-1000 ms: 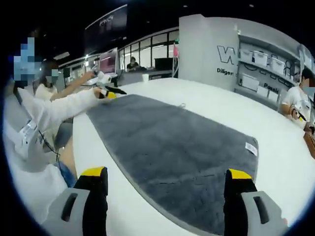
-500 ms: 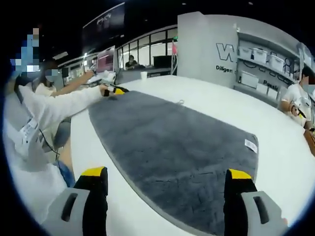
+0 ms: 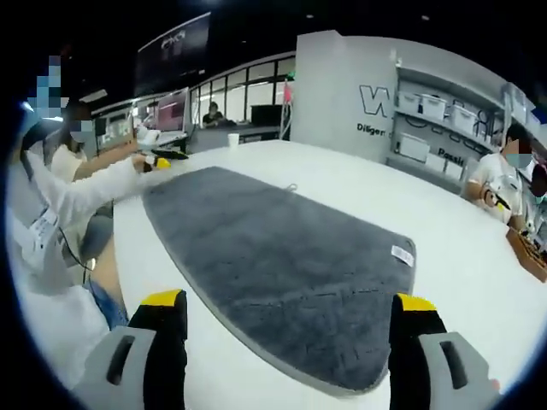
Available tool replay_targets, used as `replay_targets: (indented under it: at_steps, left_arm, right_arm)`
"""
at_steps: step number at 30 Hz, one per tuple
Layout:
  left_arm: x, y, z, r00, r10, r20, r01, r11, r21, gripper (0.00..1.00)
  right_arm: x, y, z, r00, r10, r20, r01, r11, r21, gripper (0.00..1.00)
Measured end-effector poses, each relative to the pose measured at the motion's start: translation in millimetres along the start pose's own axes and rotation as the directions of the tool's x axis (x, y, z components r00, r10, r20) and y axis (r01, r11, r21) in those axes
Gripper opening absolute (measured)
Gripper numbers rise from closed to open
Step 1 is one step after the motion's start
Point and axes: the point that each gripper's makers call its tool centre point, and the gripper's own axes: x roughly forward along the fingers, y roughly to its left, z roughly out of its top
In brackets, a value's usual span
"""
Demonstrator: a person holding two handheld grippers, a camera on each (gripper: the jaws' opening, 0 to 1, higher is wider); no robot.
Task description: Open the folded towel by lifting each exposed corner and separating the folded layers until the towel lies flat within the target outline without major curled edges
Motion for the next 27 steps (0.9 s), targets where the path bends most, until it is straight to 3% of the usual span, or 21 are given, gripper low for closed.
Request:
replay_targets:
  at_steps: [3, 6, 12, 18, 27]
  left_arm:
    - [-36.2, -25.0, -0.6, 1.000, 0.018, 0.018, -0.018, 1.000, 0.009, 1.00]
    - [-61.4, -43.5, -10.9, 0.999, 0.036, 0.005, -0.036, 0.999, -0.008, 1.00]
    - [-98.1, -71.0, -51.1, 0.992, 0.097, -0.082, -0.098, 0.995, -0.016, 1.00]
    - [-114.3, -77.5, -73.2, 0.983, 0.138, -0.124, -0.141, 0.990, -0.021, 1.00]
    - [-116.5, -82.6, -68.9, 0.983, 0.134, -0.123, -0.137, 0.990, -0.016, 1.00]
  right_arm:
    - [-1.4, 0.5, -4.9, 1.000, -0.007, -0.002, 0.007, 1.000, 0.006, 0.99]
    - [-4.2, -2.3, -11.6, 1.000, -0.025, -0.011, 0.025, 1.000, 0.017, 0.99]
    - [-14.0, -8.2, -25.9, 0.998, -0.052, -0.022, 0.053, 0.997, 0.047, 0.99]
    - [-22.1, -13.9, -43.1, 0.996, -0.077, -0.044, 0.080, 0.994, 0.074, 0.99]
    - [-23.5, -15.6, -52.5, 0.995, -0.082, -0.056, 0.087, 0.992, 0.093, 0.99]
